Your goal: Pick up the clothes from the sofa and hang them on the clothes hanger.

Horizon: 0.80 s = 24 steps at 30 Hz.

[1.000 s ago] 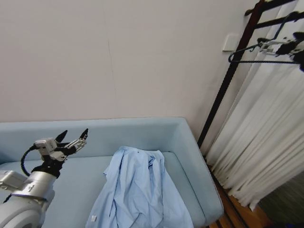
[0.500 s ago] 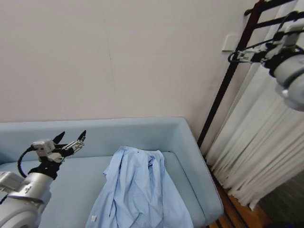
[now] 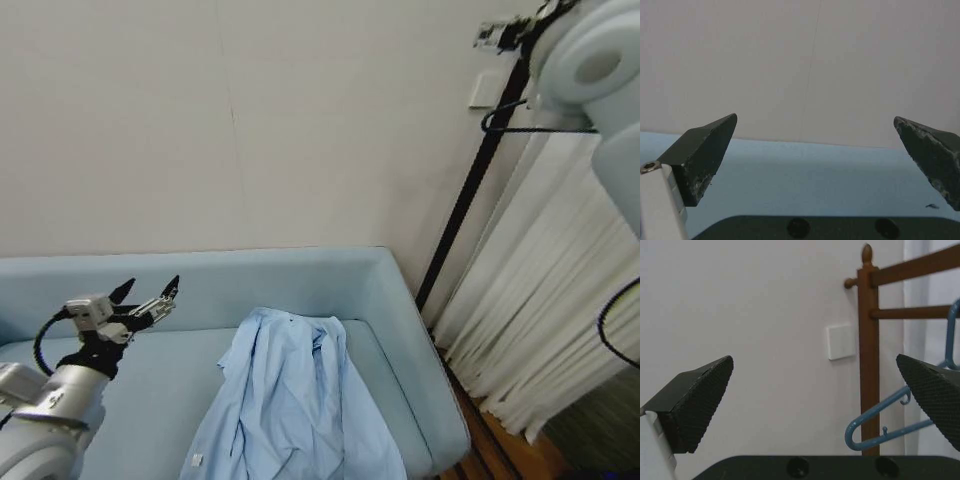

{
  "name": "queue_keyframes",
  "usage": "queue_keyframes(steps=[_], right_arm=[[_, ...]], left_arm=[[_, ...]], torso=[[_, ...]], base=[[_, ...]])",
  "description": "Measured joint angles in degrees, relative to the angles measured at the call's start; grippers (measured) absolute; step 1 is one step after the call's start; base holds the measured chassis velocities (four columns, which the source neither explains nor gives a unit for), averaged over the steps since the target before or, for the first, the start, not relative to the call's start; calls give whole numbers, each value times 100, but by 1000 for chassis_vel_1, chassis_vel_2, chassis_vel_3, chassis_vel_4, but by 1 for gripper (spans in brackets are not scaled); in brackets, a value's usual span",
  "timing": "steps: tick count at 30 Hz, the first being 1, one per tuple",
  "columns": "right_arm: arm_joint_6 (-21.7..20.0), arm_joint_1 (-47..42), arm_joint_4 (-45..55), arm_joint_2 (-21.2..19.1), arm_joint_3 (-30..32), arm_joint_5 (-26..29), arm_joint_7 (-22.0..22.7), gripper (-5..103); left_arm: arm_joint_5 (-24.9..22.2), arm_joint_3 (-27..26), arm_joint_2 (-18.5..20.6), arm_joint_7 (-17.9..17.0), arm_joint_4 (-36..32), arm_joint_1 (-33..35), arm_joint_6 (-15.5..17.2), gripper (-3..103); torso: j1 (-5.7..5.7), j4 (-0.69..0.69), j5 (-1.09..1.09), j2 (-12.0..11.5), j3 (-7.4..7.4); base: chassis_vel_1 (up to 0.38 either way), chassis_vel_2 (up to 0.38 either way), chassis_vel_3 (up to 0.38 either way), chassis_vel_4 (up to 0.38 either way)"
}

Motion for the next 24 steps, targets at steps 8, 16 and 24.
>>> queue_keyframes(steps=[8,16,24], right_arm=[[811,1008,-1339,729,-889,1244,1481,100],[1141,1456,-1495,741,-1439,2082,2056,100],[1328,1525,-2727,1384,-1390,2585,2285,100]], left_arm=[[-2,225,193,151,1,-166,-92,100],[-4,485,221,149,2,-277,-92,100],[-4,639,197,150,2,-391,-92,100]], torso=[[0,0,-3,0,0],[-1,-3,0,1,-1],[0,1,-1,0,0]], base=[[0,0,0,0],[0,0,0,0],[0,0,0,0]])
